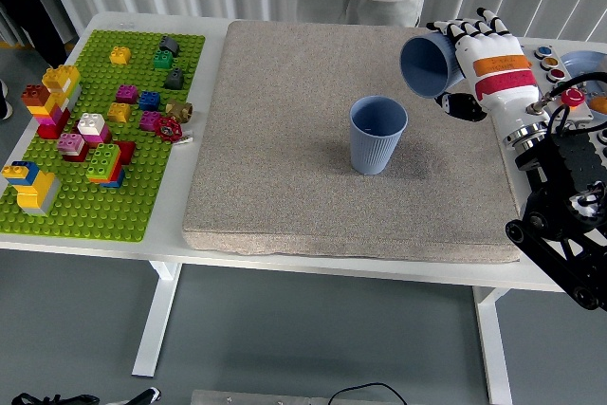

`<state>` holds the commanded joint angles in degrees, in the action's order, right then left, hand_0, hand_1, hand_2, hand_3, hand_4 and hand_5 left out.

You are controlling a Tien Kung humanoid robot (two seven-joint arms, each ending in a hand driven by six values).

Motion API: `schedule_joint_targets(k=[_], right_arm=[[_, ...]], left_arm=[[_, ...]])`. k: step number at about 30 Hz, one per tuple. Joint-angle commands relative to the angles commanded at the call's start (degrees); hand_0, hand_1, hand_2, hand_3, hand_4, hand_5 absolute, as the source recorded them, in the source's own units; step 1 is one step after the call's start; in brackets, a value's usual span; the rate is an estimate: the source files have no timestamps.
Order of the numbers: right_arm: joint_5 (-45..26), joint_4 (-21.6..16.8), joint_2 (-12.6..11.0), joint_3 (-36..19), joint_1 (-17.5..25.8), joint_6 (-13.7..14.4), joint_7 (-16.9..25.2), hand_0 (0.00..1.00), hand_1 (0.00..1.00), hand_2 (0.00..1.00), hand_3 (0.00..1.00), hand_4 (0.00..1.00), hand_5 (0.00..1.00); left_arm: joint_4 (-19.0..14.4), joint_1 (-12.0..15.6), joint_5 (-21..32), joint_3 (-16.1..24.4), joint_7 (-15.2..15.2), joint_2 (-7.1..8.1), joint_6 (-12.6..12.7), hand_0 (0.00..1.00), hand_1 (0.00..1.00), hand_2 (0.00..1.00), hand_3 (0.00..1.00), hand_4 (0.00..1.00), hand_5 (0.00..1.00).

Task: Pick cup pour cup place

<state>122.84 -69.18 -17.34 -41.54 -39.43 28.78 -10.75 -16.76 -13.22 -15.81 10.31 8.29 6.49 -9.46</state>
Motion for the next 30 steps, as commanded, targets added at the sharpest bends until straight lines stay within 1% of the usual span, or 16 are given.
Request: schedule_joint_targets(k=[3,14,30], right_arm=[[-0.2,0.1,0.2,0.0,-0.1,0.0,-0.1,0.975,0.850,0.794,0.766,0.762,0.274],[-0.6,0.4,2.0,0.8,-0.4,-0.4,-0.8,0.976,0.850,0.794,0.765,0.760,0.274],[-1.6,0.9,2.4,0.7,-0.2,0.0,-0.8,0.983,0.853,0.793,0.764,0.747,0.255]], left_arm=[[0.0,0.0,0.0,0.0,0.0,0.01,0.0,0.802,0.855,0.869,0.792,0.499,0.998],[0.1,0.0,0.7,-0.3,-0.1,0.01,0.1,0.802,0.855,0.869,0.792,0.499,0.998],[0.0,0.5,0.6,-0.1,0.0,0.06,0.1,0.802,0.855,0.869,0.792,0.499,0.998]])
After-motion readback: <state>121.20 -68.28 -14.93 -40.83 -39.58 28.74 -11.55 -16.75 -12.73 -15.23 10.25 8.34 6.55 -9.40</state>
